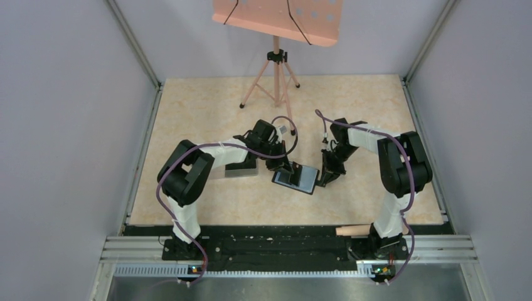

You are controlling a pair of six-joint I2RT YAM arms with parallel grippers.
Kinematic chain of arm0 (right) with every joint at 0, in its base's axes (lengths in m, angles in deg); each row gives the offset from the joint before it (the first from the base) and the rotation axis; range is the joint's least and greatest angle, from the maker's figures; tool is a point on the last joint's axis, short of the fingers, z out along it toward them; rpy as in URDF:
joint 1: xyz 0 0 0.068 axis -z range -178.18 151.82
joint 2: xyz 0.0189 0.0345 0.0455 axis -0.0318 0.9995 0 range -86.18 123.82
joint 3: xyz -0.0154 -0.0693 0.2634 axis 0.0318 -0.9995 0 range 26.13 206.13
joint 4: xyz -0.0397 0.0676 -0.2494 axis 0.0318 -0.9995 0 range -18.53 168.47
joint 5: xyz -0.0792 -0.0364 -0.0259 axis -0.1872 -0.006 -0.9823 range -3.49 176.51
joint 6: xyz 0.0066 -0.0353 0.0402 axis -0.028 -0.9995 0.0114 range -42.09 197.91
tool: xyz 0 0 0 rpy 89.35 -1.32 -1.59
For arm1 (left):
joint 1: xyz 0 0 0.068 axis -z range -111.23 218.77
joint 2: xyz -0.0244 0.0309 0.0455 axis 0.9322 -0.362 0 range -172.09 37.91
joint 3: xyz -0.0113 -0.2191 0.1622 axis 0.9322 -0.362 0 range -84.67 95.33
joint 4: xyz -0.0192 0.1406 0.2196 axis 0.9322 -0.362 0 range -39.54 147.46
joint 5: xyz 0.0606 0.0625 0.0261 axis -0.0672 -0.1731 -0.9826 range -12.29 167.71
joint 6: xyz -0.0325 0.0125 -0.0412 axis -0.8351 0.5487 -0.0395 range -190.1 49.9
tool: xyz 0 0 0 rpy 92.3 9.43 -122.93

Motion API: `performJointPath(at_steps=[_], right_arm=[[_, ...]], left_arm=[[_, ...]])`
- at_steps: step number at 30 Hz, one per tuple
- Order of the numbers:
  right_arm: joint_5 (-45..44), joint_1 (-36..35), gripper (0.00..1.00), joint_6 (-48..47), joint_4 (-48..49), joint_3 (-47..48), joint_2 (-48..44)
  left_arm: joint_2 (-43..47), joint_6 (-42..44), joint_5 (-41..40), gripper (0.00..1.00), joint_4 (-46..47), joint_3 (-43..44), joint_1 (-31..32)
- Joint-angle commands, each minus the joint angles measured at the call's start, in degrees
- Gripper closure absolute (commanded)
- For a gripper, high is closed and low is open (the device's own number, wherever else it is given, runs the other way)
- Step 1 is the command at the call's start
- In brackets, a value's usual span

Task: Put the credit cards into the card holder
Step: Insert the credit card into the card holder.

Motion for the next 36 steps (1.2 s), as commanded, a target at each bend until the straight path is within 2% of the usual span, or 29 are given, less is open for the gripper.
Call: performJointPath(at_steps=[1, 14, 22, 31, 36], right_arm=[[-0.5, 0.2, 1.0, 0.2, 1.9, 1.2, -0.7], [-0.5, 0.2, 1.0, -0.1, 2.3, 1.4, 0.0], [-0.3, 0.1, 1.0, -0.2, 2.4, 1.8, 0.4], [0.0, 0.2, 1.0, -0.4, 2.4, 2.2, 0.9], [0.2, 0.2, 1.0, -0.5, 2.4, 2.3, 1.0]], left_arm=[[-0.4, -0.9, 2.7, 1.0, -0.7, 1.0, 0.2], [-1.8, -1.5, 5.4, 1.0, -2.2, 0.6, 0.2], [-4.2, -0.4, 3.2, 1.0, -8.1, 4.1, 0.4], [-5.6, 2.0, 1.0, 0.7, -15.0, 8.3, 1.6], [-7.4, 3.7, -1.1, 0.63, -20.2, 12.2, 2.5]])
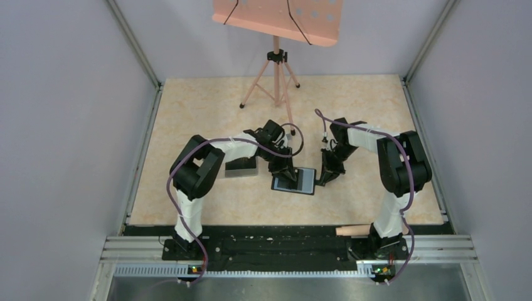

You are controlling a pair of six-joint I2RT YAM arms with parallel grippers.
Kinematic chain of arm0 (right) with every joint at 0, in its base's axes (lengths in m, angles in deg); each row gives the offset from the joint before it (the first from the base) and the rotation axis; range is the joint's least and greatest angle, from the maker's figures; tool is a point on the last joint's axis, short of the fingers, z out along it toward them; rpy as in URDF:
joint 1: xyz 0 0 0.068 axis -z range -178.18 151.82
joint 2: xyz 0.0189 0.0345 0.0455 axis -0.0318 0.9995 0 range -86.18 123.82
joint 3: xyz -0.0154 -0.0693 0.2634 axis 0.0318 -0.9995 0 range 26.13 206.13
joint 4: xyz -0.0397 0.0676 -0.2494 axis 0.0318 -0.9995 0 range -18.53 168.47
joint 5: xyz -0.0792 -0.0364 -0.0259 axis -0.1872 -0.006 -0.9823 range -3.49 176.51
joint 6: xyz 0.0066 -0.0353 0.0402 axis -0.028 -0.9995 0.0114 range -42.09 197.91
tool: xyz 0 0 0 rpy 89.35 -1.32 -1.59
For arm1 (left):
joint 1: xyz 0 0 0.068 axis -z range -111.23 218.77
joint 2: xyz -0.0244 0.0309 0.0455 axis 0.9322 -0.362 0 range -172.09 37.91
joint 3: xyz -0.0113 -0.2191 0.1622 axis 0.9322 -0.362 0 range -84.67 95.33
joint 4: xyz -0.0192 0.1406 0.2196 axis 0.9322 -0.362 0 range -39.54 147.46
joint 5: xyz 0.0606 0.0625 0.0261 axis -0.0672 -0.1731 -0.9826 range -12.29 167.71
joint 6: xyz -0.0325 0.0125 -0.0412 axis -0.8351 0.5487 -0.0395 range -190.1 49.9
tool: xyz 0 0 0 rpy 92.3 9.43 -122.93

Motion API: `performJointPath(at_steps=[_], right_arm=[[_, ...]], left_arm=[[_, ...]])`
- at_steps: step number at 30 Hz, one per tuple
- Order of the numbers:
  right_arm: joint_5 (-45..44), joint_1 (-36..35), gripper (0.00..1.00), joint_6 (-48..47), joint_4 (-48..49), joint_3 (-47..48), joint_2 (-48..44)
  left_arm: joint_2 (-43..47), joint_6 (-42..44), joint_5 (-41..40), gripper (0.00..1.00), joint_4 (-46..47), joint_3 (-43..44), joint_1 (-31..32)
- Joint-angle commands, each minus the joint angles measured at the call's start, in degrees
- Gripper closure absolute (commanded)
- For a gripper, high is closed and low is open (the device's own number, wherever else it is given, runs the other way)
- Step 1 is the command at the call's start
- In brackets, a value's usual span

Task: Put the credit cards into the card holder
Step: Insert the credit card into the card holder.

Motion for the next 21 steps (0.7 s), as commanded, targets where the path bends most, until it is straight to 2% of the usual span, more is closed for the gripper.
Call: performJointPath(at_steps=[1, 6, 9, 21], right_arm=[[0.3, 0.2, 1.0, -0.5, 1.1, 2.3, 0.5], [0.5, 0.2, 1.0, -0.5, 1.2, 2.3, 0.8], [0.7, 0.2, 1.0, -0.6, 1.2, 2.3, 0.7], [1.7, 0.2, 1.0, -0.8, 1.7, 2.6, 0.9]], left_arm=[[-1.6, 2.6, -2.6, 0.62, -6.0, 5.0, 1.0], [-3.8, 4.6, -3.8, 0.57, -10.8, 9.3, 2.1], [-4.9, 4.8, -2.4, 0.51, -11.6, 11.2, 2.7], [-8.5, 2.8, 4.4, 0.5, -10.5, 17.6, 4.3]])
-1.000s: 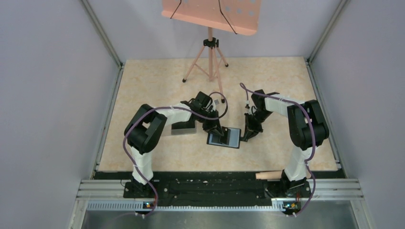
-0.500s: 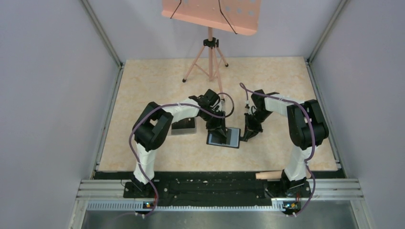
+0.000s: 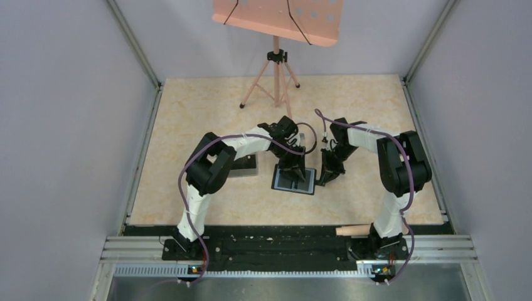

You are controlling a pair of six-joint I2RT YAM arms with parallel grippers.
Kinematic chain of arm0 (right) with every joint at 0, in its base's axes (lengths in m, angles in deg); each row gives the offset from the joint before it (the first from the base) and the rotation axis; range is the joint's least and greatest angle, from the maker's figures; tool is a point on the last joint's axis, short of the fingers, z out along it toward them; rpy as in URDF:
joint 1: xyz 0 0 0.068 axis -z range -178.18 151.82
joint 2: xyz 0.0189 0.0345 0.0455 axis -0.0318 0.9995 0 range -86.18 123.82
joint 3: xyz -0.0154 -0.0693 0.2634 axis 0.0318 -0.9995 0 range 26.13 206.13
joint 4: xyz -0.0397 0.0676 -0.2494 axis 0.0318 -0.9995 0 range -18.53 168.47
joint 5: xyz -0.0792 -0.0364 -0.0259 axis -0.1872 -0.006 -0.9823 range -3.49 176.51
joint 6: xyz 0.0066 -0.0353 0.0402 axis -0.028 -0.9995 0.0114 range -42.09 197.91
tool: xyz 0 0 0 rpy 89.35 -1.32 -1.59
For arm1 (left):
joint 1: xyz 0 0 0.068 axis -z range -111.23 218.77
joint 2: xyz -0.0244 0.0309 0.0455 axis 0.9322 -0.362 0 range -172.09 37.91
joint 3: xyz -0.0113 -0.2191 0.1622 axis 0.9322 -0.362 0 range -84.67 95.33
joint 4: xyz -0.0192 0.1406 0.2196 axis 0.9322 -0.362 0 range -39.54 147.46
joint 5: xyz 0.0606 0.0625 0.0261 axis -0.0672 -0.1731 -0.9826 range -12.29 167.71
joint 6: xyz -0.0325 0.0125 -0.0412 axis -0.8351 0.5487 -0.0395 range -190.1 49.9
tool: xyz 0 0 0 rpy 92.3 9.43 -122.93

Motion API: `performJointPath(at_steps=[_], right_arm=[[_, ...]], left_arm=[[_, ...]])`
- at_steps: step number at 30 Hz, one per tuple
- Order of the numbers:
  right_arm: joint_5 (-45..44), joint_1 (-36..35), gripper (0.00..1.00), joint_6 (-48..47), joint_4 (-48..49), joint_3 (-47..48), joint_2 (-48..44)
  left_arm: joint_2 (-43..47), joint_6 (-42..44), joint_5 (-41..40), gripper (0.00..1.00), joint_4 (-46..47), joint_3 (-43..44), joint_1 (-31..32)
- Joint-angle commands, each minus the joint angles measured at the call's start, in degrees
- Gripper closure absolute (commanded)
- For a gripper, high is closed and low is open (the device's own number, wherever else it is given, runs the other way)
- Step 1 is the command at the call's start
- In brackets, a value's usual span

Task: Put the credit cards into the card holder
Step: Insert the credit card into the card holder.

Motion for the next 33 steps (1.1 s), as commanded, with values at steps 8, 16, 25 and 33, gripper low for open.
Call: performJointPath(at_steps=[8, 16, 25, 33], right_arm=[[1.5, 0.2, 1.0, -0.9, 1.5, 3.2, 0.6], [-2.5, 0.2, 1.0, -1.6, -0.8, 6.6, 0.5], [-4.1, 0.2, 1.0, -2.3, -2.3, 9.2, 1.1], [-4.9, 0.2, 0.98, -2.5, -2.8, 9.1, 0.5]], left_arm=[[-0.6, -1.2, 9.0, 0.49, 3.7, 3.0, 1.0], [3.7, 6.8, -11.8, 0.46, -10.2, 5.4, 1.0], [10.0, 9.8, -21.3, 0.43, -10.0, 1.7, 1.0], [13.0, 3.5, -19.1, 0.44, -4.8, -6.6, -1.0]])
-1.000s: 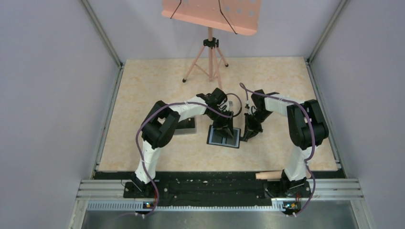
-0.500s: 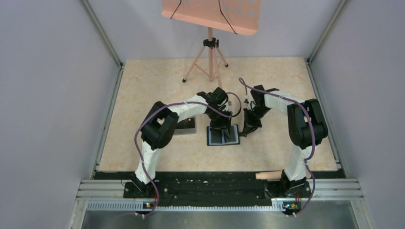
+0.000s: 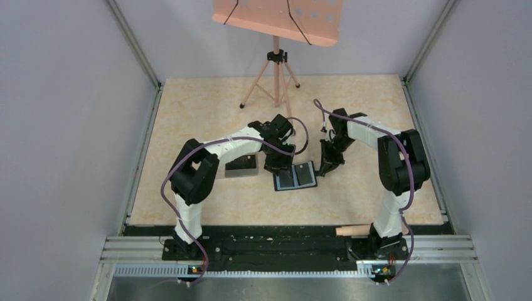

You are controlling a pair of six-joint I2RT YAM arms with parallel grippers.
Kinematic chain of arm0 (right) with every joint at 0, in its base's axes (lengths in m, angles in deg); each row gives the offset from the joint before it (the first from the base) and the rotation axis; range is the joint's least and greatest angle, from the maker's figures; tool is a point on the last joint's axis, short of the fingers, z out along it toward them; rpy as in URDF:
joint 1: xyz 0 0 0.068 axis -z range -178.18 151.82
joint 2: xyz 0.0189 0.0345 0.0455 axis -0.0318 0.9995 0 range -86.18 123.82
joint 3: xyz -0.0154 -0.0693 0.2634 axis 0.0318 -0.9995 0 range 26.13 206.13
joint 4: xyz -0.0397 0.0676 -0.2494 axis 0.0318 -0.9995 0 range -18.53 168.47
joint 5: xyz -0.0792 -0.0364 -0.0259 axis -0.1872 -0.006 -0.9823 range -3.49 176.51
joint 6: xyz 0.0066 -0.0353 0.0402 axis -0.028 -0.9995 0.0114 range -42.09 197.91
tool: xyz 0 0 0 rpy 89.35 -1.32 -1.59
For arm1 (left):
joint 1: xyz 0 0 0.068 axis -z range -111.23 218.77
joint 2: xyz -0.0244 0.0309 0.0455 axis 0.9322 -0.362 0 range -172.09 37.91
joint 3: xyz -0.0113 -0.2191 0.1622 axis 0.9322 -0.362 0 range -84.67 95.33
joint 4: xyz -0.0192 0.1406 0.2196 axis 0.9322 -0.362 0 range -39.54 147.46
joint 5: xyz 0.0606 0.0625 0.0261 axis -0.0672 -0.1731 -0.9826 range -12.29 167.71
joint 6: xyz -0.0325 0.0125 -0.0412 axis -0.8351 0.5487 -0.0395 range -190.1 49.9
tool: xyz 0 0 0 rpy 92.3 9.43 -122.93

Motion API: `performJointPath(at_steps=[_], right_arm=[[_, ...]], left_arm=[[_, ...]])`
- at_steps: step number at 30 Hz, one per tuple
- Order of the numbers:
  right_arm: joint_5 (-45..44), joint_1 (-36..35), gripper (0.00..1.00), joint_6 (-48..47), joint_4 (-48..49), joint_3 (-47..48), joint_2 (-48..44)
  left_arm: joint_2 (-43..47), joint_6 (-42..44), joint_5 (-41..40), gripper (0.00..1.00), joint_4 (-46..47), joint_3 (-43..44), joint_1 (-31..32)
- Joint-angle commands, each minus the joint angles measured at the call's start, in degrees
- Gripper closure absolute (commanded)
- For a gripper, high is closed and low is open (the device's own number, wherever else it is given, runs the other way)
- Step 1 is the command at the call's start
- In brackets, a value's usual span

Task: Put the credit cards into the card holder
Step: Insert the credit card into the card holder, then turn over the card slot in the card holder.

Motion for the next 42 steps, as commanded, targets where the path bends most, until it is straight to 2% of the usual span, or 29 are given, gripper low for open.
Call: performJointPath(at_steps=[1, 6, 10, 23, 30, 37, 42], right_arm=[[-1.4, 0.2, 0.95, -1.0, -0.7, 2.0, -0.7], [-0.9, 0.2, 0.93, -1.1, -0.7, 2.1, -1.2], [-0.4, 0.2, 1.0, -1.4, -0.7, 1.6, -1.0], [0.6, 0.2, 1.0, -1.3, -0.1, 0.6, -0.6], [0.7, 0.2, 1.0, -1.3, 0.0, 0.2, -0.6], [0.8, 0.2, 1.0, -1.3, 0.1, 0.2, -0.6], [1.3, 0.2, 1.0, -1.2, 0.5, -0.1, -0.5]], left_arm=[[3.7, -4.7, 1.9, 0.44, 5.4, -5.9, -2.0], [3.9, -8.6, 5.6, 0.48, 10.6, -9.2, -4.0], [2.5, -8.7, 7.2, 0.5, 11.4, -8.6, -4.5], [1.8, -7.8, 6.1, 0.52, 9.5, -6.5, -4.4], [1.3, -8.1, 6.7, 0.59, 9.9, -5.8, -4.3], [1.0, -7.2, 6.8, 0.6, 9.1, -5.0, -4.0], [1.6, -6.3, 7.1, 0.75, 8.5, -4.0, -3.8]])
